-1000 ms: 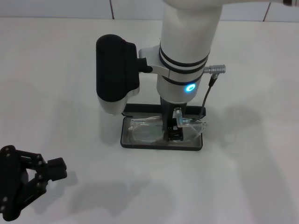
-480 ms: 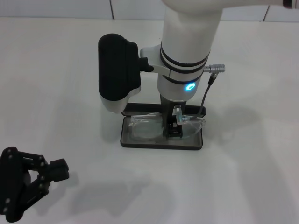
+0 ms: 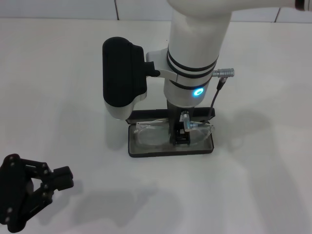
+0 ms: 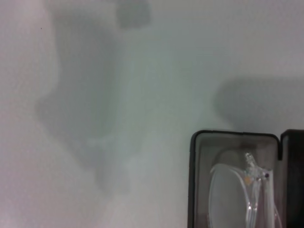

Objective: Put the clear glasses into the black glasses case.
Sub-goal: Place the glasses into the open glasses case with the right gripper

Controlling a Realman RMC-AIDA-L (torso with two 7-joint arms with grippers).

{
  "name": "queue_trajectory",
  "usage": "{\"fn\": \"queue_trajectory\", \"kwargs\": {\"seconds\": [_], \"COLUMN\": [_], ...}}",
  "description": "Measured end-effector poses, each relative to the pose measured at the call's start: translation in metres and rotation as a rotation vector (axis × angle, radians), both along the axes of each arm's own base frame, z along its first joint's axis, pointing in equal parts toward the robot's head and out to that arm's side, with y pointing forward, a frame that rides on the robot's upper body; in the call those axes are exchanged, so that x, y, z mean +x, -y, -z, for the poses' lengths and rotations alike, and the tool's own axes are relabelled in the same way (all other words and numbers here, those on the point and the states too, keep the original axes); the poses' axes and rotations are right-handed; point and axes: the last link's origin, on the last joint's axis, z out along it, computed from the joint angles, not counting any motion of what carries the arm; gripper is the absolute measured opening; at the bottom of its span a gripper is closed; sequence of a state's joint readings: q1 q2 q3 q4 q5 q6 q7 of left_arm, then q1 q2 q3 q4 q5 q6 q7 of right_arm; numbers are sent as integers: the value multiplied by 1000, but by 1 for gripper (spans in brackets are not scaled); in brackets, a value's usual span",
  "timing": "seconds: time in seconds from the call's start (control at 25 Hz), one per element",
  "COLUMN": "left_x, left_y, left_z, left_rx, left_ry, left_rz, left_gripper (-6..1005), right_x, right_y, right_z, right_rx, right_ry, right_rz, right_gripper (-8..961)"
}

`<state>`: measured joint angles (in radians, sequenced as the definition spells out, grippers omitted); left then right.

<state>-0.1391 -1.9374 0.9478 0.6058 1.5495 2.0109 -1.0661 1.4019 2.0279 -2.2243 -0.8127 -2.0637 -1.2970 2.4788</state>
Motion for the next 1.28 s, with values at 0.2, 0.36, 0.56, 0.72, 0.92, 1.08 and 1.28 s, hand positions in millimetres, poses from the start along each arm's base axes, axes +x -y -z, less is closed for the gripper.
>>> {"fn": "queue_trajectory", "kwargs": {"seconds": [0.2, 0.36, 0.56, 0.72, 0.92, 1.08, 1.28], "left_x": [0, 0, -1, -1, 0, 0, 0], "left_y": [0, 0, 1, 1, 1, 1, 1], "left_z": [0, 0, 1, 1, 1, 2, 2], "left_rx": [0, 2, 4, 5, 4, 3, 3], "left_ry": [-2, -2, 0, 1, 2, 3, 3], "left_rz": [2, 0, -3, -3, -4, -4, -4], "left_gripper": [70, 70, 70, 70, 70, 71, 72], "right_x": [0, 0, 1, 1, 1, 1, 0], "right_y": [0, 0, 1, 1, 1, 1, 2], "right_z": [0, 0, 0, 0, 0, 0, 0], "right_rx": [1, 1, -1, -1, 0, -3, -6], "right_ry": [0, 0, 9, 15, 17, 15, 15], "right_rz": [3, 3, -1, -6, -8, -12, -13], "right_gripper": [114, 116, 117, 119, 120, 122, 124]}}
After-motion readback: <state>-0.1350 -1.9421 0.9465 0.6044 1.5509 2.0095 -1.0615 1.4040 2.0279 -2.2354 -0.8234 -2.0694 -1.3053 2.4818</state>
